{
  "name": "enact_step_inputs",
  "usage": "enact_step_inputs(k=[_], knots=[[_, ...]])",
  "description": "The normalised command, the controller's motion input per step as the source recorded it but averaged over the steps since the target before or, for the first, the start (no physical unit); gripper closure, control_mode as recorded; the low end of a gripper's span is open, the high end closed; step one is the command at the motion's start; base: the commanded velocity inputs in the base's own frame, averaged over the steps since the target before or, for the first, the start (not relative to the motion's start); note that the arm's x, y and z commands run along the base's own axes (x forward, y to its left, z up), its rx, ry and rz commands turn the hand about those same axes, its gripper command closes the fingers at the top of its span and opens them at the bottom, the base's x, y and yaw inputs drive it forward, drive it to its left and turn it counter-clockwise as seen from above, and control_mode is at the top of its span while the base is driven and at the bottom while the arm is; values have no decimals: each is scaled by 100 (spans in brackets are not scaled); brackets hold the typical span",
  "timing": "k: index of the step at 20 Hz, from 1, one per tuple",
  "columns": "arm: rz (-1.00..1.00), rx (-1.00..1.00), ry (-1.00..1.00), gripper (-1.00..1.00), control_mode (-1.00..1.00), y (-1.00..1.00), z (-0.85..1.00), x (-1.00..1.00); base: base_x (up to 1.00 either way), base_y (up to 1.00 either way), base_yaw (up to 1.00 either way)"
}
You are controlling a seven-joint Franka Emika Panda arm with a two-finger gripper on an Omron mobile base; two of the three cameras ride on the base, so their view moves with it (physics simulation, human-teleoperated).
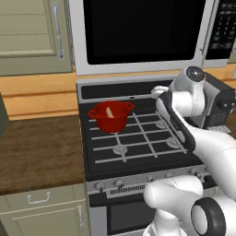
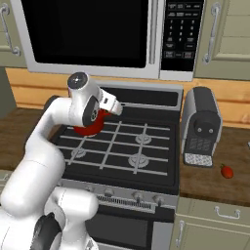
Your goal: Put the sweet potato and tomato in the pot. Retrieve the spatula and lightly stir the vegetables in the pot.
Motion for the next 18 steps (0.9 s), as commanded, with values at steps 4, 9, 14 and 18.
enact_step_inputs(k=[4,9,14,18], knots=[[-8,18,22,-100,-100,-100,-3,-58,0,0,0],[-11,9,28,-100,-100,-100,-33,-32,0,0,0],[-10,6,27,-100,-100,-100,-45,-28,0,0,0],[-8,2,24,-100,-100,-100,-38,-14,0,0,0]])
